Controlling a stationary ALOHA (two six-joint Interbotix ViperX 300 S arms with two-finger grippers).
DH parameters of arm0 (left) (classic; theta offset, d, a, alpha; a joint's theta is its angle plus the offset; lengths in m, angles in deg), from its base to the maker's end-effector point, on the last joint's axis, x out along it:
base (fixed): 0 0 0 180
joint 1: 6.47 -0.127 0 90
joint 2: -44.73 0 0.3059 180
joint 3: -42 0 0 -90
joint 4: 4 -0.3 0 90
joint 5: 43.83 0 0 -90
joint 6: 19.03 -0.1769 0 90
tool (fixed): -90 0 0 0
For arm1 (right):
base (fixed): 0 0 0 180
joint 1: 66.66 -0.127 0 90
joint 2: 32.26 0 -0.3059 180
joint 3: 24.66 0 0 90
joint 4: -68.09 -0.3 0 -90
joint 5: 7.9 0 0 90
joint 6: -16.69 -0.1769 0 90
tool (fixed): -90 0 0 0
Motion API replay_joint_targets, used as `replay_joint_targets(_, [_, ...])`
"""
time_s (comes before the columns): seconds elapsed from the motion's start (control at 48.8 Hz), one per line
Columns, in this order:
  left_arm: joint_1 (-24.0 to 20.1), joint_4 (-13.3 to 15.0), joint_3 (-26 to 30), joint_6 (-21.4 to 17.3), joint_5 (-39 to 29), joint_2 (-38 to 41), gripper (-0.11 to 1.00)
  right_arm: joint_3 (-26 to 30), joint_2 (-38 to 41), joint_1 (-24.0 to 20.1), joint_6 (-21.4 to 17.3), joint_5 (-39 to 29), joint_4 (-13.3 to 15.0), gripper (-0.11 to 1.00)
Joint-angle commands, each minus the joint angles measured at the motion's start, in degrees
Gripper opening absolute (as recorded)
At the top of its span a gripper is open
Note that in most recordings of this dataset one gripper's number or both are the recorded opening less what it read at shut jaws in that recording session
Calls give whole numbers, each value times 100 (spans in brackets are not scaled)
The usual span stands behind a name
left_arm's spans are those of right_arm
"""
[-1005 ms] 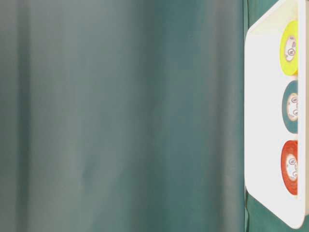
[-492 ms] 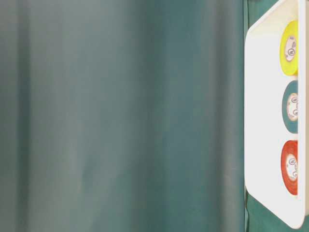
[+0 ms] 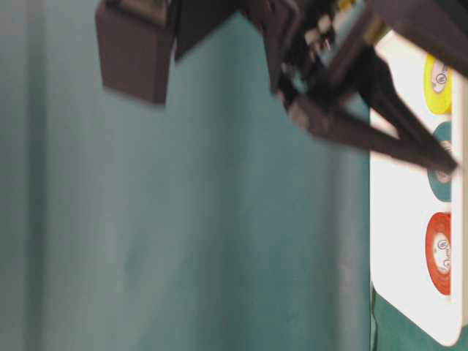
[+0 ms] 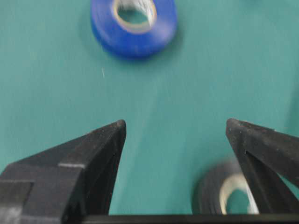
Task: Put the tape into the white case with the right arm.
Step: 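Move the right gripper down-left toward the blue tape roll at the front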
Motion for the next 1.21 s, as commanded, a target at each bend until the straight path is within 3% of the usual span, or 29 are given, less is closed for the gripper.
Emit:
replay_joint_targets(0.0, [-9,9,62,-9,62,53,0,475,185,-123,0,53,-9,62])
replay_joint_targets(0.595, [-9,18,53,9,62,53,0,2241,1529,-255,-9,-9,9,61])
replay_joint_targets(1.189, [-9,9,44,9,62,53,0,2479,1916,-149,9,-281,18,61])
